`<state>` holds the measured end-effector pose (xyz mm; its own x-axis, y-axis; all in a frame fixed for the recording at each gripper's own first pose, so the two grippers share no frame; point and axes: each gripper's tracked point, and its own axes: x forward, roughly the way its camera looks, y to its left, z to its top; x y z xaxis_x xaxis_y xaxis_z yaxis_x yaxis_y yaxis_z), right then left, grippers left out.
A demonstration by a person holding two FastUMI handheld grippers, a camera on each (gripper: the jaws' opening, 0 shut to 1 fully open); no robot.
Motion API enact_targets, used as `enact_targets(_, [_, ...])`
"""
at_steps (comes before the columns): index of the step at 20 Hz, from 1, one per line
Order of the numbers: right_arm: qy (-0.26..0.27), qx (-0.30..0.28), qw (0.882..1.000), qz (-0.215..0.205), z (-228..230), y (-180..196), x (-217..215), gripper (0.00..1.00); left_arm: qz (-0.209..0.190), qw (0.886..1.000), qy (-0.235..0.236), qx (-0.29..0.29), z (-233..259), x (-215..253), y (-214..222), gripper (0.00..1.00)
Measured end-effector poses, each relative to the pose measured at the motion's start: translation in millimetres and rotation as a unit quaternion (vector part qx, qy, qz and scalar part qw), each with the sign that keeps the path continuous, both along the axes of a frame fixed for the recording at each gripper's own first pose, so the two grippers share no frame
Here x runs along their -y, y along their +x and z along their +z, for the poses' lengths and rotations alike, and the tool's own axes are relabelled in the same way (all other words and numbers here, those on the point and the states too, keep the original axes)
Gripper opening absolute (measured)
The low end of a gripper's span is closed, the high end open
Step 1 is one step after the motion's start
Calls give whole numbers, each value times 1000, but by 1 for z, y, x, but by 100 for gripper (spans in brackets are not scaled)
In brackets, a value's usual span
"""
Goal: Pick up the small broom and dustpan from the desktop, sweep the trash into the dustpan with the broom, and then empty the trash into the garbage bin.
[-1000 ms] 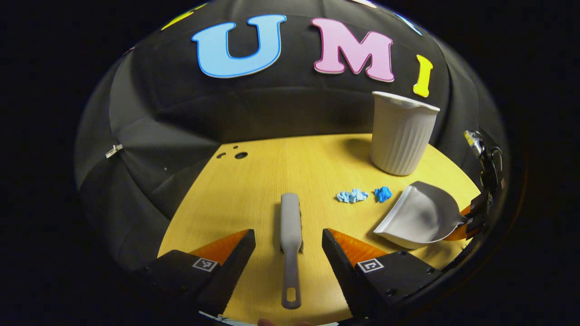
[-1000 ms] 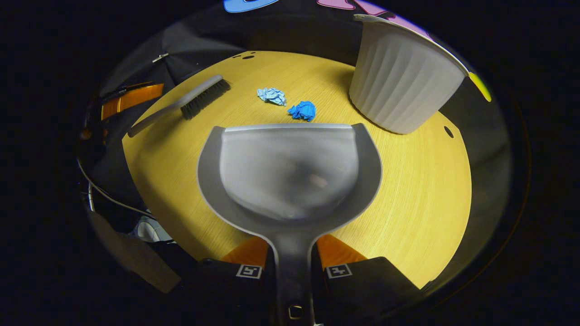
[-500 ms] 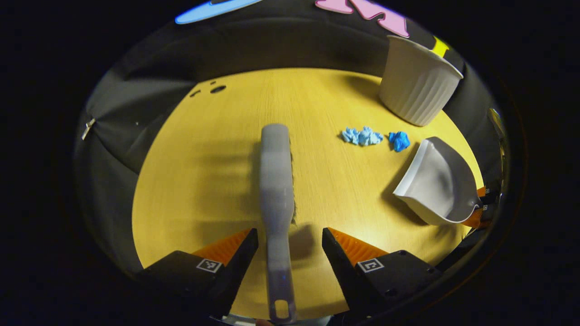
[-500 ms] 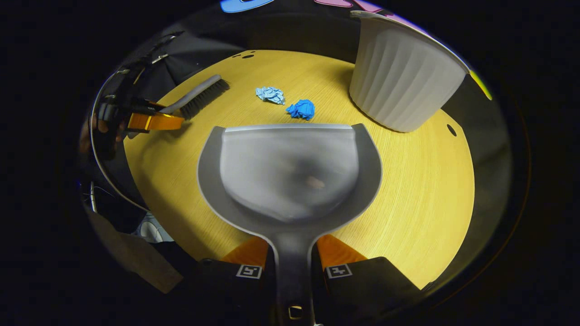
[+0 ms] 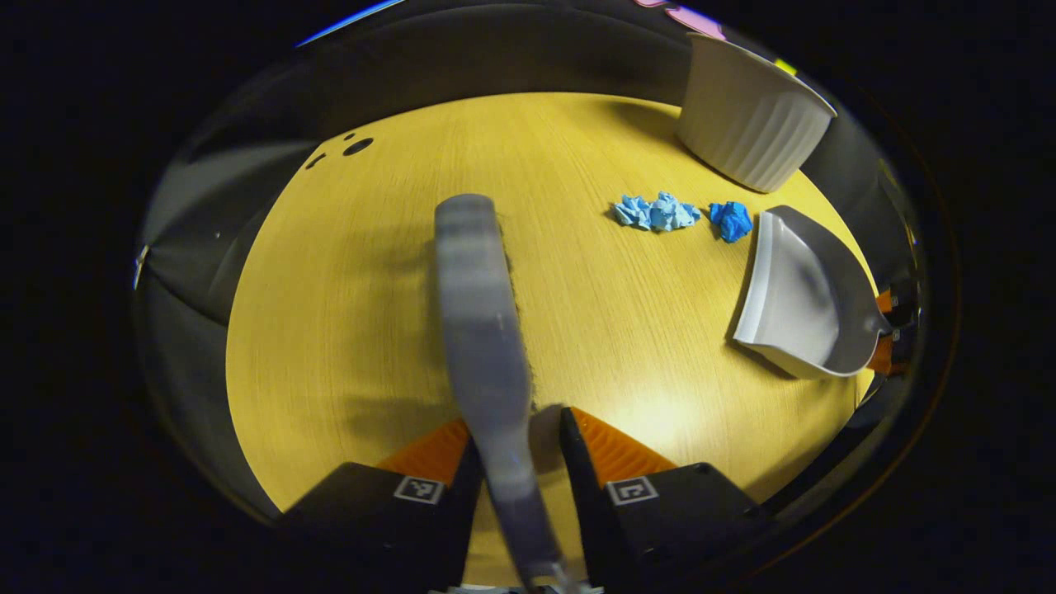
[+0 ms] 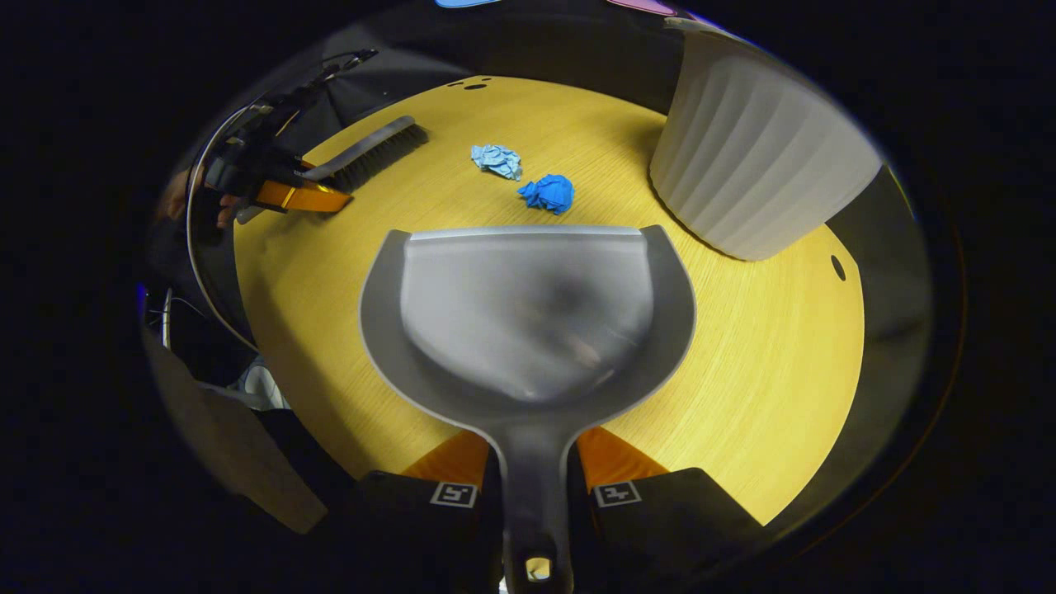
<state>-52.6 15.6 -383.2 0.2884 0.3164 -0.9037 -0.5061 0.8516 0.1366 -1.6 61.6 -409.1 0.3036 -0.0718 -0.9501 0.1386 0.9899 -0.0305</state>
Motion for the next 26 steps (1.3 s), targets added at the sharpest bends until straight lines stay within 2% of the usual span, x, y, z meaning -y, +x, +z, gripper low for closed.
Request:
enact_targets(2, [-1, 2, 1000, 13, 0, 3, 2, 36, -4, 1000, 2, 0, 3, 1, 10, 32])
enact_targets(4, [-5, 8, 1000, 26, -1, 5, 3, 36, -32, 999, 16, 12, 3, 2, 32, 28])
enact_targets(6, [-5, 9, 999, 34, -2, 6, 2, 36, -68, 997, 24, 20, 1, 14, 54, 27])
enact_targets(9, [1, 7, 999, 35, 0, 7, 1, 36, -111, 993, -1, 37, 4, 52, 85, 26])
enact_targets(10, [2, 6, 999, 36, -1, 6, 1, 36, -128, 991, -4, 38, 4, 61, 90, 23])
enact_targets(14, [6, -2, 999, 34, -3, 7, 5, 36, -190, 981, 7, 28, -1, 86, 100, 29])
enact_targets(15, [7, -3, 999, 33, -3, 8, 6, 36, -202, 979, -2, 25, 1, 95, 99, 26])
enact_targets(19, [13, -4, 999, 31, 5, 11, 8, 36, -249, 968, -27, 19, 8, 128, 90, 26])
enact_targets(26, [10, -1, 999, 31, 18, 21, 11, 36, -290, 952, -100, -8, 22, 190, 54, 26])
